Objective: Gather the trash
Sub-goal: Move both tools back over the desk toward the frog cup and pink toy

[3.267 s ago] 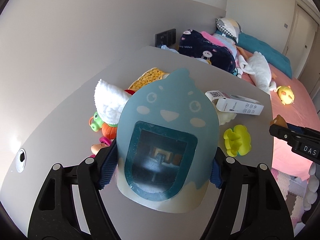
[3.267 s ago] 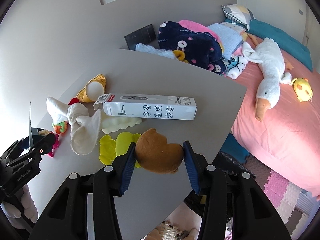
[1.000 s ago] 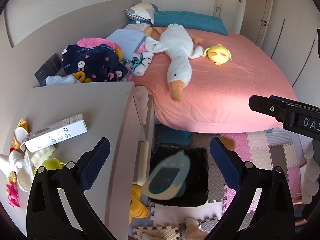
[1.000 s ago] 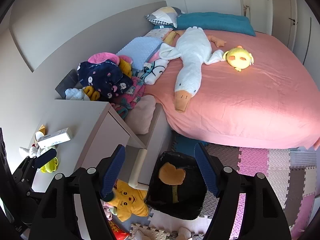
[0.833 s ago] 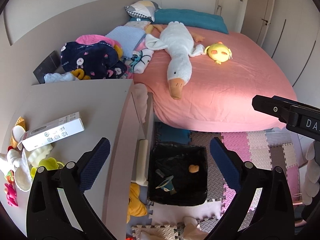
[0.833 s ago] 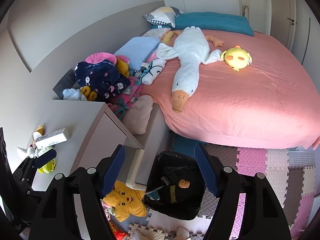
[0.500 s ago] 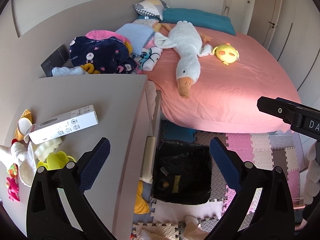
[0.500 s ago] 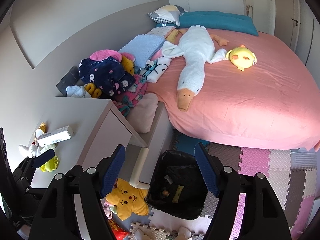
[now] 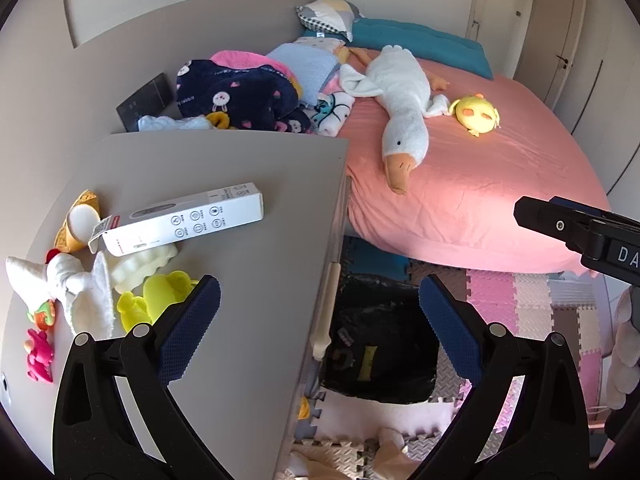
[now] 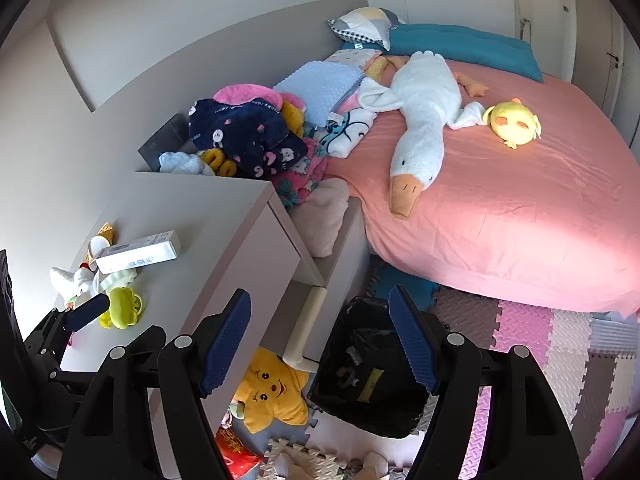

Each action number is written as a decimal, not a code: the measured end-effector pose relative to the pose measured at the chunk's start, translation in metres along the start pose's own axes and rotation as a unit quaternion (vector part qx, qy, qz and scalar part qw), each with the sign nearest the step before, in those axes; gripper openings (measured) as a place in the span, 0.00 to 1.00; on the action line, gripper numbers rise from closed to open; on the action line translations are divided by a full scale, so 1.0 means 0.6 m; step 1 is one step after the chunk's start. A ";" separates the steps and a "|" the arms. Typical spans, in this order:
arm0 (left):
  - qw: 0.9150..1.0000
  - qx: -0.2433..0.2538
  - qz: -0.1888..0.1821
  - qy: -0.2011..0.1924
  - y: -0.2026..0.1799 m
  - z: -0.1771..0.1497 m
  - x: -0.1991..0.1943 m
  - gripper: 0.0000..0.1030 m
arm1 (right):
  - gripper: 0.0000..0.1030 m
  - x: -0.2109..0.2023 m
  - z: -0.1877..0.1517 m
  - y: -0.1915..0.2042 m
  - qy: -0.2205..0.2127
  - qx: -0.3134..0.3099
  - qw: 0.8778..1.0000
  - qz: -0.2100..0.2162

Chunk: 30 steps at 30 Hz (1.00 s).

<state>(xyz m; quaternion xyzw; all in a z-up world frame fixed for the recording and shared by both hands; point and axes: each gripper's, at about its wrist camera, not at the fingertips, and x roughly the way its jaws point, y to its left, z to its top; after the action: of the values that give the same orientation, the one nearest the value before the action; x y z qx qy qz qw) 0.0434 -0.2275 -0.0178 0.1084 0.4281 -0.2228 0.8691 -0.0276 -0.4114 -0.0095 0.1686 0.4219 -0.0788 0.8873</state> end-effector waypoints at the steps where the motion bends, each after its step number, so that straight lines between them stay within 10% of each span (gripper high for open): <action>1: 1.000 -0.003 0.003 0.000 0.008 -0.003 -0.002 0.93 | 0.70 0.003 -0.001 0.009 0.002 -0.003 1.000 0.003; 30: 0.989 -0.123 0.087 0.008 0.281 -0.124 -0.075 0.93 | 0.72 0.081 -0.038 0.276 0.050 -0.105 0.992 0.056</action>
<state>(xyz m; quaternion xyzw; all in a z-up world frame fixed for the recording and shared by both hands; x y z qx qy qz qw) 0.0485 -0.0378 -0.0278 0.0396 0.4483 -0.0909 0.8884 0.0332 -0.2486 -0.0221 0.1015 0.4617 0.0246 0.8808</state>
